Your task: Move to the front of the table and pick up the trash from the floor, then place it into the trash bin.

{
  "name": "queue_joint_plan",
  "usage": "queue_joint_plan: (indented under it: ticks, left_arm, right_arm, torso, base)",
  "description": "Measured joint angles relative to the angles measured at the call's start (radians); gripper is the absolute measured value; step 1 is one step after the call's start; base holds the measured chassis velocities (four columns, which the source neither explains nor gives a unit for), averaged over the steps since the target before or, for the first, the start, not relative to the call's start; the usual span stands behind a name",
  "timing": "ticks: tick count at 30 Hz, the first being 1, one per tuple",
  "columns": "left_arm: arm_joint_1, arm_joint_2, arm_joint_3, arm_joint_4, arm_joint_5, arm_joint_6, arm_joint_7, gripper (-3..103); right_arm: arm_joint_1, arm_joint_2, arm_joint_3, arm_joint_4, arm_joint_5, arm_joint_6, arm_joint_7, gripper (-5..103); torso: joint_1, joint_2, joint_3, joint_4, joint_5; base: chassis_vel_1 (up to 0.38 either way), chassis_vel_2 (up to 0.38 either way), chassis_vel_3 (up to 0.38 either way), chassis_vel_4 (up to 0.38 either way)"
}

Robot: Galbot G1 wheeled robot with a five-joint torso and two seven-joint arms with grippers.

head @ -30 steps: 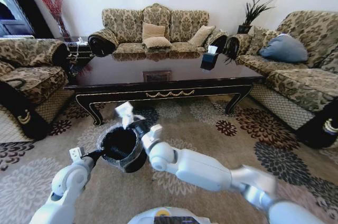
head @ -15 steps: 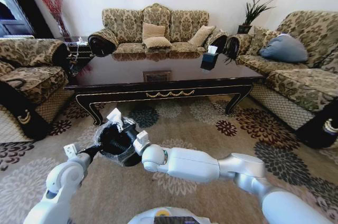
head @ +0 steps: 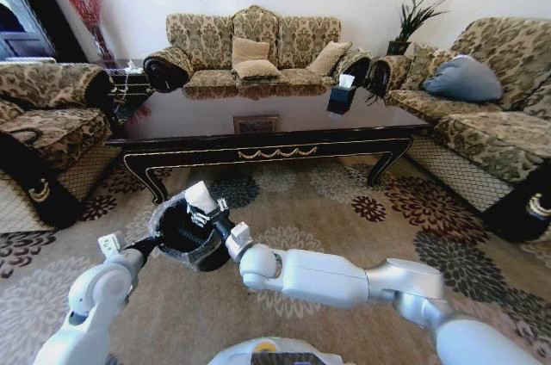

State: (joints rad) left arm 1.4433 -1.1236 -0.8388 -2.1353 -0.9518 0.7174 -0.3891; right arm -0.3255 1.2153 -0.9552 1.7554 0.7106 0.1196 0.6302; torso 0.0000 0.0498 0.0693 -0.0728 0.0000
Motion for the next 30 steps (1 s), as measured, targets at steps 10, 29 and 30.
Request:
queue_joint_plan:
  ticks: [10,29,30]
  left_arm:
    - [0.005,0.0,-0.036,0.011,-0.019,-0.001,0.0,2]
    - [-0.005,0.022,-0.125,0.084,-0.069,-0.007,0.019,2]
    - [-0.007,0.022,-0.132,0.087,-0.072,-0.008,0.02,2]
  right_arm:
    - [-0.045,-0.07,-0.009,0.047,-0.031,-0.023,0.033,100]
    - [-0.157,-0.124,0.199,-0.063,0.049,-0.022,0.002,100]
    - [-0.167,-0.123,0.202,-0.075,0.05,-0.046,0.018,100]
  torso:
    - [0.0,0.0,0.0,-0.0001,0.0]
    - [0.0,0.0,0.0,-0.0001,-0.0001]
    - [0.0,0.0,0.0,0.0,-0.0001]
  base:
    - [0.0,0.0,0.0,0.0]
    - [0.0,0.0,0.0,0.0]
    - [0.0,0.0,0.0,0.0]
